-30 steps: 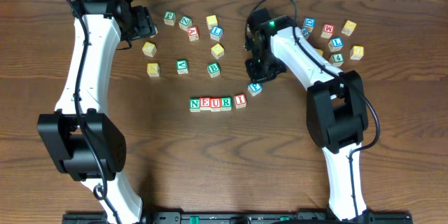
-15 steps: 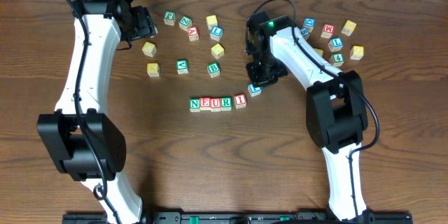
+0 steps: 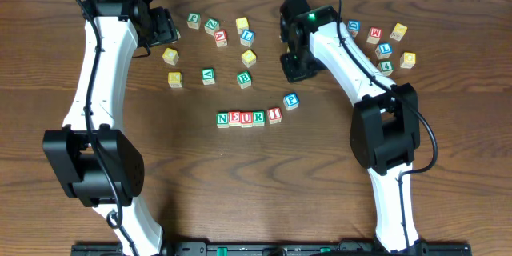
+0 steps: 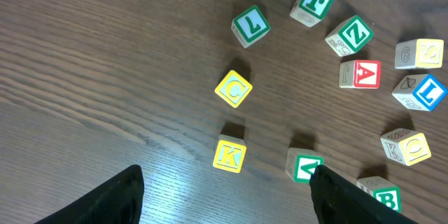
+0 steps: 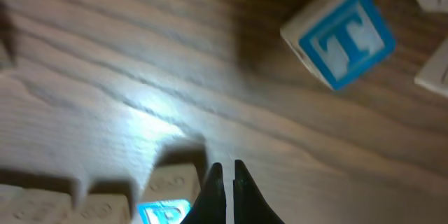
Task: Spell out NEURIPS
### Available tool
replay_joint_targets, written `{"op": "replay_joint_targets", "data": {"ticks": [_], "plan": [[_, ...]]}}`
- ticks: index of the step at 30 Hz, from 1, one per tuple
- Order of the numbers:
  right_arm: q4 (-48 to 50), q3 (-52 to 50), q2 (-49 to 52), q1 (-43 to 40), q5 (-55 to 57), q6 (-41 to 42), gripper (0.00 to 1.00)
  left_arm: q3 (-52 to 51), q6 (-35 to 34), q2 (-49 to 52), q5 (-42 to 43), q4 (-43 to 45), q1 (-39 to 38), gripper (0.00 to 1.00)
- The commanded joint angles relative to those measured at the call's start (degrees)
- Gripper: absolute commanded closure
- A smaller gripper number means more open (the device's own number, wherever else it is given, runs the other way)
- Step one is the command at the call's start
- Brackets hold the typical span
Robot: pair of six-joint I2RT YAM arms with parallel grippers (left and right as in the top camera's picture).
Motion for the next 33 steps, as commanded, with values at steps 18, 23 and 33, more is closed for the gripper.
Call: {"op": "replay_joint_targets", "data": {"ticks": [18, 23, 33], "plan": [[3.45, -7.15, 0.39, 2.12, -6.91, -0.76, 0.99, -0.94, 0.09, -0.2, -0.35, -0.31, -0.17, 0.25], [1.55, -7.19, 0.39, 2.19, -6.91, -0.74, 0.99, -0.94, 0.09, -0.2, -0.35, -0.33, -0.17, 0.25], [-1.79, -7.19, 0.37, 2.45, -6.91, 0.26, 0.99, -0.94, 0.09, -0.17, -0.35, -0.33, -0.17, 0.25]]}}
